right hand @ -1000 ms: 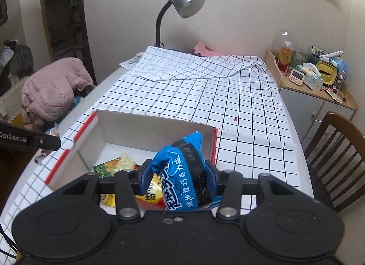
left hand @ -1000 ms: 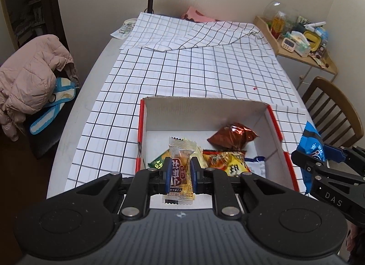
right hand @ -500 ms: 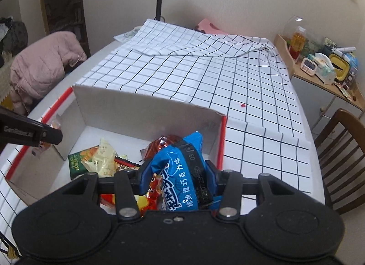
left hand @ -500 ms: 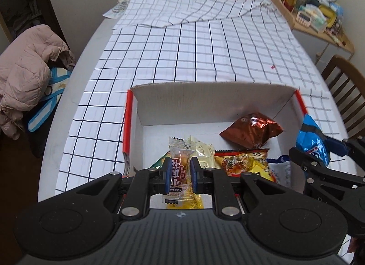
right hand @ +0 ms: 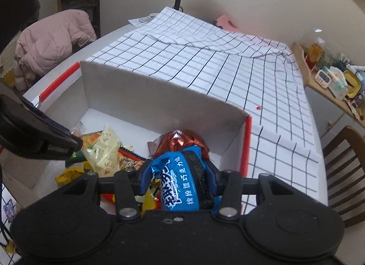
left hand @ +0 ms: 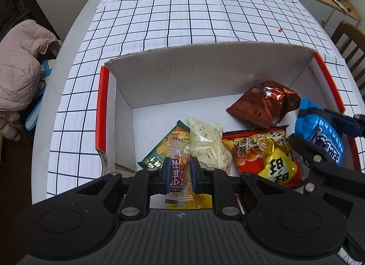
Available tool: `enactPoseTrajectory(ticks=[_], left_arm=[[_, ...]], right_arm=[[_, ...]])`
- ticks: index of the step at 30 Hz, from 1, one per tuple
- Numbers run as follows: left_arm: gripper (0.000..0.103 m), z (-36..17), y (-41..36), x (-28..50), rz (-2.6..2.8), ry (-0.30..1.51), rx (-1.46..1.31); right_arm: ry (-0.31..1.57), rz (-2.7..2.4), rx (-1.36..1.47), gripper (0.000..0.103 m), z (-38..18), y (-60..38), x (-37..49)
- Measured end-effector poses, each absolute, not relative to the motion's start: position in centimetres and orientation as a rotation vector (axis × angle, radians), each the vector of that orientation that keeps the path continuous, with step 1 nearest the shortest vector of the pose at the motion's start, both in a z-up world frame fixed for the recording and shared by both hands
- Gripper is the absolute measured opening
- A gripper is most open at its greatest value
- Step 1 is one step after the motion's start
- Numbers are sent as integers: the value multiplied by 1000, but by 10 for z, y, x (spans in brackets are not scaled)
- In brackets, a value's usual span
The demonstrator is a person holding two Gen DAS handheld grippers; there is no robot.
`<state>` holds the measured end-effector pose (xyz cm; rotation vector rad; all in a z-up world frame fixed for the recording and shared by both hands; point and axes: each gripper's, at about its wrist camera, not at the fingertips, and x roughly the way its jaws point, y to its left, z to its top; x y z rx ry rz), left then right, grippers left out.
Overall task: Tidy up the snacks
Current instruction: 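Carry the Oreo packet and wrapped candy with both tools over the box, then open both tools to drop the Oreo packet and candy into the box, then move both tools back to the remaining snacks beside the box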
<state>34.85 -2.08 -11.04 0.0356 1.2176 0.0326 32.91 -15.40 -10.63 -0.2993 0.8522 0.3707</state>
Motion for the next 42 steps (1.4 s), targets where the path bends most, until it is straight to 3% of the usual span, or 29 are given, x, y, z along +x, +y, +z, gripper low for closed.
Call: enactPoseTrajectory(ticks=[11,17,21,25,31,42], left_arm=[[17,-112,-14,348,29,1230,-1],[17,-105,-10,338,27,1226,-16],[17,-95,-6,330,20,1198,-38],[17,-83,-3,319,12,1169,-52],[25,-62,2,298,-9,1119,-78],[29,-24,4,250,-79,1027,-86]], right_arm=[[908,368,-227,49,-116,-160,331],[901,360,-185,61,-111,-164,325],[886,354,-161,64,-102,-167,318],[862,350,-131,75,-91,-173,308],[830,353,-93,81,-73,-182,288],[747,400,-34,88,-37,-186,238]])
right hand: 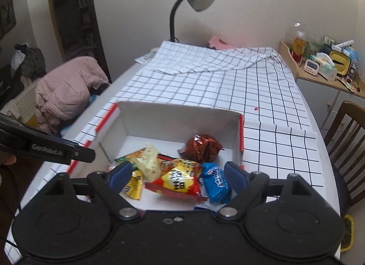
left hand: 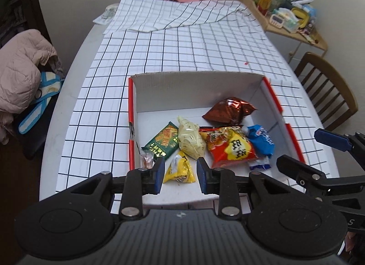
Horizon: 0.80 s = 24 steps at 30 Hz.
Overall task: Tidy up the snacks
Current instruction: 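Move both tools back to the remaining snacks beside the box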
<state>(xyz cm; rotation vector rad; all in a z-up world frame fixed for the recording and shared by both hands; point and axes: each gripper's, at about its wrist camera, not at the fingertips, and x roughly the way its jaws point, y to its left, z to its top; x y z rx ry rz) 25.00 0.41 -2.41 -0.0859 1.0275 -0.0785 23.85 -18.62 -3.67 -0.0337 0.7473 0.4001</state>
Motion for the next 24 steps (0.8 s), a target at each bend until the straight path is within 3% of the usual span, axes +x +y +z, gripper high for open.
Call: enactPoseTrajectory(ticks=[6,7,8,10,15,20,24], left_arm=[[32,-12,10,222,-105,990,-95],[39,-11,12,217,-108,985,-99],[53,-10,14,212,-112,978,-103],[63,-7,18,202,-109,955,-113],[65,-7,30,183,-112,947,-142],[81,-13,41,163,-107,937,-160],[86,-22,50,151,-122,943,-207]], right_arm=[[707,424,-12,94,-23,-185,211],[701,429,-9,95,-21,-185,207],[697,433,-7,96,-19,-185,202],[689,444,-5,97,-17,-183,193],[675,470,-26,101,-16,-177,172],[674,499,-44,102,-21,-171,157],[695,527,-46,102,-33,-166,147]])
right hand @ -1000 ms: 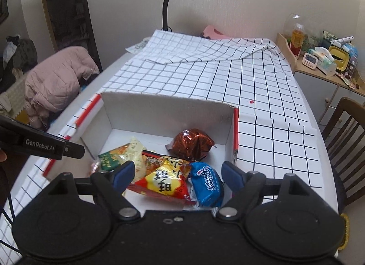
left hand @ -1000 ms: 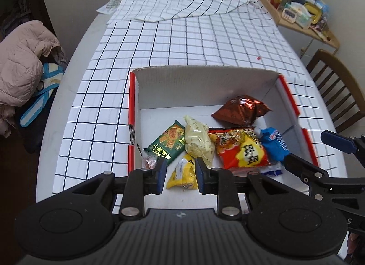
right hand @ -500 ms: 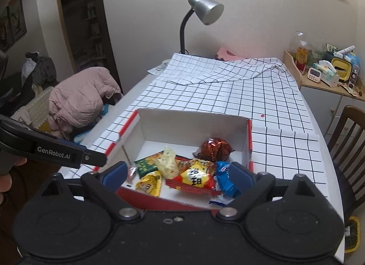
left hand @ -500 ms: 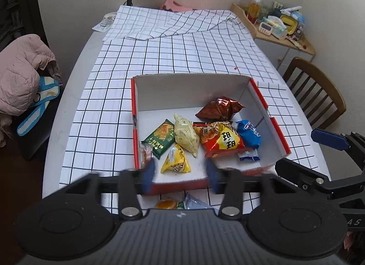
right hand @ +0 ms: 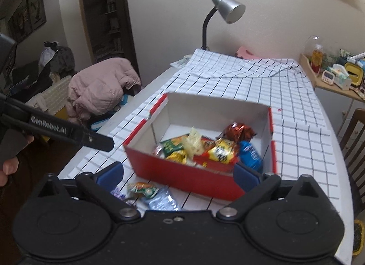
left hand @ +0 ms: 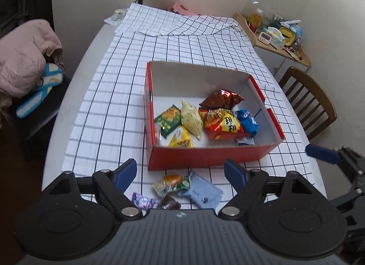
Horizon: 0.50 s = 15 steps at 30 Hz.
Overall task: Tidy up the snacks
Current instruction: 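Move both tools back to the remaining snacks beside the box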
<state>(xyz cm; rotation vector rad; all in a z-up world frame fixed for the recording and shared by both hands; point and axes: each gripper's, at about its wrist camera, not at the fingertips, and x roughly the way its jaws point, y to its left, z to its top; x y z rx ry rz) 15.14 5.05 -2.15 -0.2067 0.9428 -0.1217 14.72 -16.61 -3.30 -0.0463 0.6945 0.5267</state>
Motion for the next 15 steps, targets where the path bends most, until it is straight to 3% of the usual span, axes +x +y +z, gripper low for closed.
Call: enactPoseTrajectory(ticks=[15], left_arm=[[87,-91,53,128,-82,1012,-184]], right_arm=[[753,582,-168,100,-98,-153,136]])
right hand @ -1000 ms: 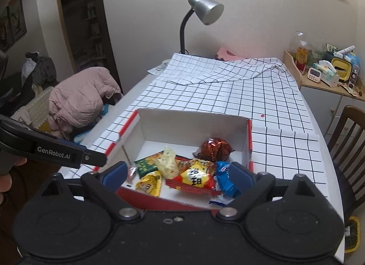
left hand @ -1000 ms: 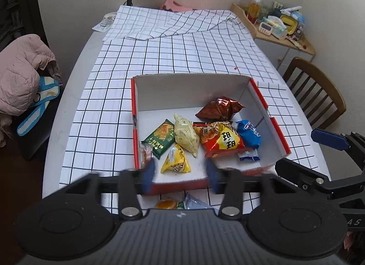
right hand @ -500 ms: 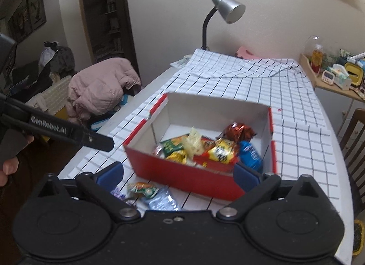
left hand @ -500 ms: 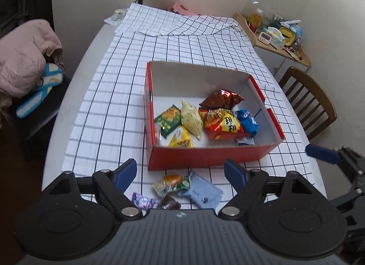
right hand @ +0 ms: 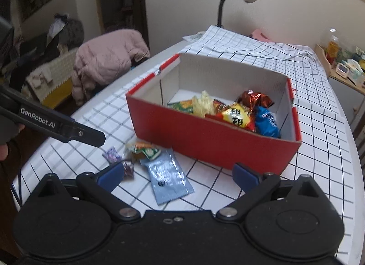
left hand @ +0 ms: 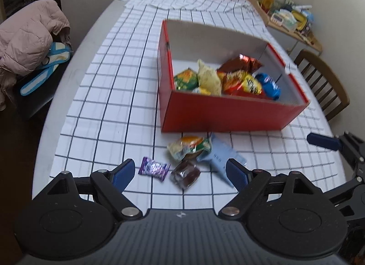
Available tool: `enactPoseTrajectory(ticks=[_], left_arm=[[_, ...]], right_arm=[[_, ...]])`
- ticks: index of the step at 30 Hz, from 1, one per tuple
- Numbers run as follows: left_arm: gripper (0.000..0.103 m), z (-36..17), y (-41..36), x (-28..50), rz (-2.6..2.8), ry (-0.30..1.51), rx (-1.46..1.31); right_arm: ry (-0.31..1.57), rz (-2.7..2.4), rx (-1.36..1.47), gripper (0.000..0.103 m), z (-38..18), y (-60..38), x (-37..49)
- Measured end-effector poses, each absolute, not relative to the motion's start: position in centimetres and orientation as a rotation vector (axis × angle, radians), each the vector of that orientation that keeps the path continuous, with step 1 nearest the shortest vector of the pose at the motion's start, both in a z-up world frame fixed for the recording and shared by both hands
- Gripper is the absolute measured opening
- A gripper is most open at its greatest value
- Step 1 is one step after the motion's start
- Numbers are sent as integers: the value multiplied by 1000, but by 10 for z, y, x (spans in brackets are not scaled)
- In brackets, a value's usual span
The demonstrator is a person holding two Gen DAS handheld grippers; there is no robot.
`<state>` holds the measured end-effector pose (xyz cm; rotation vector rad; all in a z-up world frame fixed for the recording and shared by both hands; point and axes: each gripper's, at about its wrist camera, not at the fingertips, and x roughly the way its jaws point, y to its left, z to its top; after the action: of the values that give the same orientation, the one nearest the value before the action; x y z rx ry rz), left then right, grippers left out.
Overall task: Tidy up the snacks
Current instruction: 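Move both tools back to the remaining snacks beside the box, then grasp the light blue packet with right tool while left tool grasps brown chocolate square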
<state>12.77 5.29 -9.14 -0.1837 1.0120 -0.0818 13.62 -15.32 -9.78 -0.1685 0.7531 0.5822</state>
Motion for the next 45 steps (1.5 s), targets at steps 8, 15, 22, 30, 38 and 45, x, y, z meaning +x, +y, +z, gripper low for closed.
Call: enactPoseTrajectory(ticks=[8,15,22,30,38,45], left_arm=[[87,-119,39,130,-122,1026,-101],[87,-132,30,135,-202,1019,-36],[85,-147,23,144,-259,1056,17],[65,-158,19,157,-308,1095,65],[50,-165,17,168,-330,1131,69],[35,-168,19,169,-289,1139,51]], right_arm=[[800,662,-248,95,-127,-143,149],[826,766,-327,90,-145,-131,158],[837,841,-405,85,-162,-121,172],[872,903,-396,83,-173,-122,190],[864,924,-391,75,-176,-124,194],[873,915,-359,54,-171,-127,193]])
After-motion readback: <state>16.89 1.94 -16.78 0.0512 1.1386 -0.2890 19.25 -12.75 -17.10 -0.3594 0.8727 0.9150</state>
